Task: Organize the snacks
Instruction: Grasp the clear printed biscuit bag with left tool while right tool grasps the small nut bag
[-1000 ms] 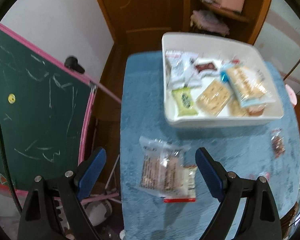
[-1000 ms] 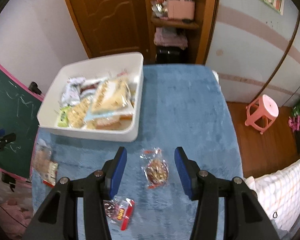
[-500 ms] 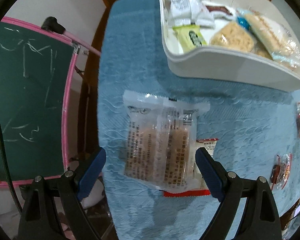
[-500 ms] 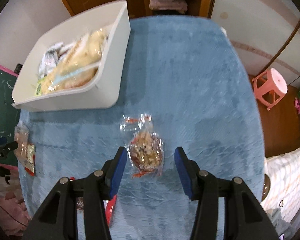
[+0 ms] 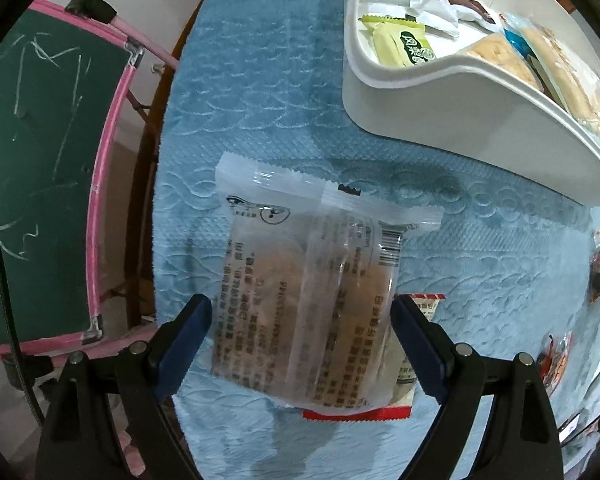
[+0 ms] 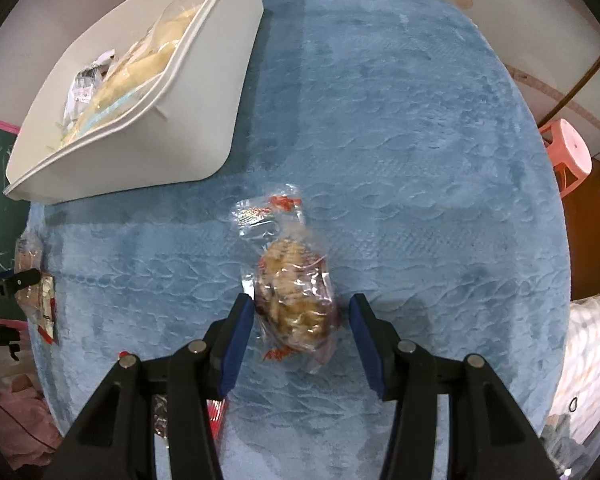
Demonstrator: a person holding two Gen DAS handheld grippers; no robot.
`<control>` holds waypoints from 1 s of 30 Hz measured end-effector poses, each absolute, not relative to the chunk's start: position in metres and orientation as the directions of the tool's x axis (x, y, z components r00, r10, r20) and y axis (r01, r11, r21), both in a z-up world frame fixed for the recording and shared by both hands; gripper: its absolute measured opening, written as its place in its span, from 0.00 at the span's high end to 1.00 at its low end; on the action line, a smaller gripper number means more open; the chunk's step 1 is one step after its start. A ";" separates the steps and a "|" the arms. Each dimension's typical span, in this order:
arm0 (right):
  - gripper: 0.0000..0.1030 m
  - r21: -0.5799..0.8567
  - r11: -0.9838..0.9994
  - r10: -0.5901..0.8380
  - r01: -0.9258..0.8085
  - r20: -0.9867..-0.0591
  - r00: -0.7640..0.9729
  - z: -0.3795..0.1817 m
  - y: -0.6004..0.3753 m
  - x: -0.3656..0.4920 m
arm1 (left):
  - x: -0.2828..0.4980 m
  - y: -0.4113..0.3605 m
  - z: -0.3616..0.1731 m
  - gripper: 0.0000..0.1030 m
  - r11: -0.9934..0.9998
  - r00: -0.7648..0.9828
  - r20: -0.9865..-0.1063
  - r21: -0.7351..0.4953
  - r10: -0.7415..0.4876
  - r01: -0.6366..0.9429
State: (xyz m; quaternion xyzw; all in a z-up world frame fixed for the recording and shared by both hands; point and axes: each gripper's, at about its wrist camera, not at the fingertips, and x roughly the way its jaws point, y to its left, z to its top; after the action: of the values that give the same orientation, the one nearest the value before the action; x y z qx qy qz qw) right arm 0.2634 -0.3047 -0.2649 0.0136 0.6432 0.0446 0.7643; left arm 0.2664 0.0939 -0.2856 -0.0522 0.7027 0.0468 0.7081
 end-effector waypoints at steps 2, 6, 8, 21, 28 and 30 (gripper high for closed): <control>0.51 0.063 0.996 0.072 -0.061 -0.985 0.159 -0.270 -0.303 0.264 | 0.270 0.096 -0.291 0.12 0.989 0.000 -1.000 -0.011 -0.011 -0.146; 0.56 0.062 0.996 0.071 -0.060 -0.983 0.169 -0.271 -0.301 0.264 | 0.274 0.102 -0.300 0.12 0.981 -0.001 -0.999 -0.039 -0.040 -0.190; 0.56 0.044 0.996 0.056 -0.072 -0.983 0.178 -0.271 -0.299 0.262 | 0.274 0.108 -0.307 0.12 0.973 0.000 -0.998 -0.063 -0.064 -0.224; 0.56 0.038 0.995 0.056 -0.090 -0.977 0.205 -0.263 -0.272 0.242 | 0.255 0.121 -0.299 0.24 0.943 0.070 -0.995 -0.087 -0.068 -0.320; 0.56 0.065 0.985 0.103 -0.158 -0.964 0.247 -0.239 -0.242 0.220 | 0.238 0.119 -0.273 0.25 0.939 0.117 -0.991 -0.105 -0.070 -0.327; 0.56 0.076 0.981 0.122 -0.181 -0.958 0.260 -0.230 -0.235 0.216 | 0.233 0.117 -0.261 0.25 0.943 0.133 -0.988 -0.112 -0.073 -0.312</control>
State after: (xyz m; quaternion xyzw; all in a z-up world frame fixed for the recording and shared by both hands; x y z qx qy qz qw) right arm 0.2156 -0.2346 -0.2303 -0.0244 0.6008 0.0956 0.7933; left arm 0.2333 0.1172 -0.2614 -0.1475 0.6535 0.0810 0.7380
